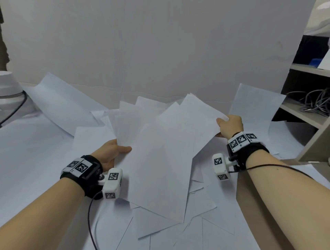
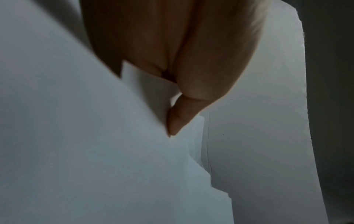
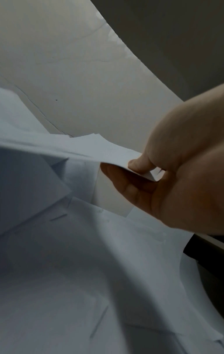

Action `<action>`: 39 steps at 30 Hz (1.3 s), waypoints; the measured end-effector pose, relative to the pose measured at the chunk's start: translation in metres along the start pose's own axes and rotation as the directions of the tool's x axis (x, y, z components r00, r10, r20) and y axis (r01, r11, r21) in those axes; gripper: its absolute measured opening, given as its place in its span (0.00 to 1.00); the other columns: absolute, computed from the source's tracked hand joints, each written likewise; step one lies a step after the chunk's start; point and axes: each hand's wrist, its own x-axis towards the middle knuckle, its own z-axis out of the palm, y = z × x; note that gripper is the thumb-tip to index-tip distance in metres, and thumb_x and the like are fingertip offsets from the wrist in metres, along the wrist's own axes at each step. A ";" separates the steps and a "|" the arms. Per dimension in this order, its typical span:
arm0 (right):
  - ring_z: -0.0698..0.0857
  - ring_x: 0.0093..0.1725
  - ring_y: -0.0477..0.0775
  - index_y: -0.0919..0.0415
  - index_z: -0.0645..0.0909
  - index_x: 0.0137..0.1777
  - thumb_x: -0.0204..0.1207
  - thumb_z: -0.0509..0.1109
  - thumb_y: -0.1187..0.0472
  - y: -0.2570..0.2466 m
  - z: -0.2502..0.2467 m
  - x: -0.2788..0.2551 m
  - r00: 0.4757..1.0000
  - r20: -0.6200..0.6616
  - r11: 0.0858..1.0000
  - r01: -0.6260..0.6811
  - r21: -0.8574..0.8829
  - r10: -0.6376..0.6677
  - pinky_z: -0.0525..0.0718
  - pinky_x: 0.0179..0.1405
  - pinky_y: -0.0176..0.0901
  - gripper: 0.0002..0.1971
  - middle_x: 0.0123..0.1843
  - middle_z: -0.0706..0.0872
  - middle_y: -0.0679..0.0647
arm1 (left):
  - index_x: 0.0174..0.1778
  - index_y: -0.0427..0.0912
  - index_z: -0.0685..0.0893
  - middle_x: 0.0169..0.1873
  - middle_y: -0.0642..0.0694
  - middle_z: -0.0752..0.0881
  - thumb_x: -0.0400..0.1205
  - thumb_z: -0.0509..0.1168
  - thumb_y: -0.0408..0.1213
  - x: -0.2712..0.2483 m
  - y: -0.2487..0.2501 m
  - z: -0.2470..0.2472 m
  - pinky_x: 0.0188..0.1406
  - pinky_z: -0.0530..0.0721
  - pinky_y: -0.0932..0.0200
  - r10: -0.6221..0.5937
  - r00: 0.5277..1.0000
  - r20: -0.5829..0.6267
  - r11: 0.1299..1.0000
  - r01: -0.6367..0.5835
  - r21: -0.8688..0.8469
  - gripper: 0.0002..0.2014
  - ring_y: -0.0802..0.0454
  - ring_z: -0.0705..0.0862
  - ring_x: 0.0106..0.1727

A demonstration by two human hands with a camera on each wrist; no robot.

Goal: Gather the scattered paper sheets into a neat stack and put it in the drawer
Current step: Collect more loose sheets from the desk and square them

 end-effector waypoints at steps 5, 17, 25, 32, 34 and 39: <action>0.86 0.36 0.57 0.68 0.83 0.49 0.82 0.69 0.67 0.000 -0.018 0.001 0.973 0.231 0.999 0.008 -0.036 0.000 0.89 0.25 0.44 0.04 0.39 0.85 0.60 | 0.63 0.33 0.82 0.48 0.34 0.92 0.85 0.63 0.23 -0.009 0.010 -0.011 0.38 0.92 0.47 0.013 1.000 0.008 1.000 -0.013 -0.010 0.12 0.38 0.93 0.42; 0.87 0.49 0.68 0.78 0.79 0.53 0.82 0.60 0.69 0.006 0.051 -0.014 0.885 0.461 0.993 -0.008 -0.117 0.061 0.91 0.43 0.57 0.11 0.49 0.85 0.74 | 0.64 0.33 0.82 0.48 0.35 0.92 0.86 0.63 0.24 -0.017 0.006 0.000 0.40 0.91 0.47 -0.036 0.999 0.038 0.999 0.035 0.035 0.11 0.38 0.91 0.44; 0.84 0.64 0.65 0.65 0.80 0.59 0.68 0.56 0.26 0.028 0.090 0.021 0.916 0.381 0.988 -0.153 0.037 0.127 0.78 0.71 0.64 0.41 0.66 0.84 0.64 | 0.65 0.33 0.84 0.54 0.33 0.92 0.82 0.70 0.26 -0.017 -0.002 0.011 0.43 0.92 0.45 -0.069 0.989 0.129 0.997 0.066 0.027 0.15 0.36 0.93 0.49; 0.87 0.44 0.60 0.54 0.84 0.50 0.66 0.72 0.34 -0.014 0.070 -0.022 0.883 0.409 0.969 -0.246 -0.010 0.228 0.87 0.51 0.53 0.25 0.46 0.88 0.55 | 0.59 0.32 0.86 0.50 0.33 0.92 0.81 0.67 0.17 -0.011 -0.006 0.015 0.37 0.91 0.50 -0.080 0.991 0.107 0.986 0.063 0.152 0.12 0.38 0.93 0.43; 0.88 0.51 0.61 0.52 0.85 0.55 0.67 0.72 0.32 -0.020 0.066 -0.023 0.887 0.403 0.970 -0.241 -0.009 0.224 0.86 0.59 0.59 0.27 0.51 0.89 0.54 | 0.59 0.32 0.85 0.51 0.33 0.92 0.81 0.65 0.16 -0.011 -0.007 0.013 0.38 0.91 0.48 -0.073 0.990 0.124 0.990 0.057 0.132 0.14 0.38 0.93 0.44; 0.87 0.47 0.57 0.46 0.85 0.53 0.68 0.70 0.29 -0.029 0.067 -0.025 0.866 0.456 0.975 -0.221 -0.019 0.205 0.85 0.57 0.54 0.25 0.46 0.88 0.51 | 0.58 0.32 0.85 0.48 0.34 0.93 0.82 0.65 0.16 -0.011 -0.010 0.004 0.39 0.91 0.50 -0.042 0.992 0.118 0.994 0.030 0.108 0.13 0.40 0.93 0.43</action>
